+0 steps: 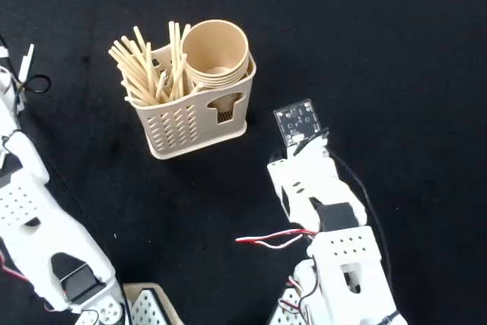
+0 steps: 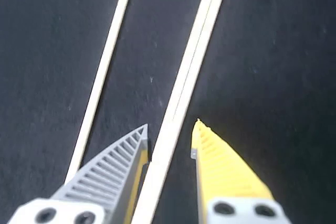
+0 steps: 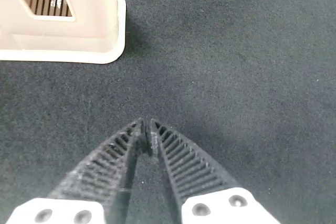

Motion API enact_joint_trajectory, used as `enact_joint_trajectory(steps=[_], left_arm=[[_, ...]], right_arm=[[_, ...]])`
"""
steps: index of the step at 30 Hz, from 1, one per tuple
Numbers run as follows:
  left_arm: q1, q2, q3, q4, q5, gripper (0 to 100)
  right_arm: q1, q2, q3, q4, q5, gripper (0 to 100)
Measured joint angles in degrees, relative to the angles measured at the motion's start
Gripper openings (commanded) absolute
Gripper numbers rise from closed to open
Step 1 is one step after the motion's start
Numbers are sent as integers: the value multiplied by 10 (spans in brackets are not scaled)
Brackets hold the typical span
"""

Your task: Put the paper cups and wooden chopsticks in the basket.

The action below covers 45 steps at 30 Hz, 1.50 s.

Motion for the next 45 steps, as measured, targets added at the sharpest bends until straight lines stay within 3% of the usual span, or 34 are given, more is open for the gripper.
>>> enact_joint_trajectory(steps=[8, 17, 24, 29, 34, 38, 45], left_arm=[[0, 178, -217, 11, -1, 145], [-1, 299, -419, 105, -1, 146], [-2, 358, -474, 95, 0, 135], [1, 414, -478, 84, 0, 27], [4, 432, -480, 84, 3, 29], [4, 433, -491, 94, 47, 29], [8, 420, -600, 215, 66, 29]], right_arm=[[0, 0, 0, 0, 0, 13], [0, 0, 0, 0, 0, 13], [0, 0, 0, 0, 0, 13], [0, 0, 0, 0, 0, 13], [0, 0, 0, 0, 0, 13], [0, 0, 0, 0, 0, 13], [0, 0, 0, 0, 0, 13]])
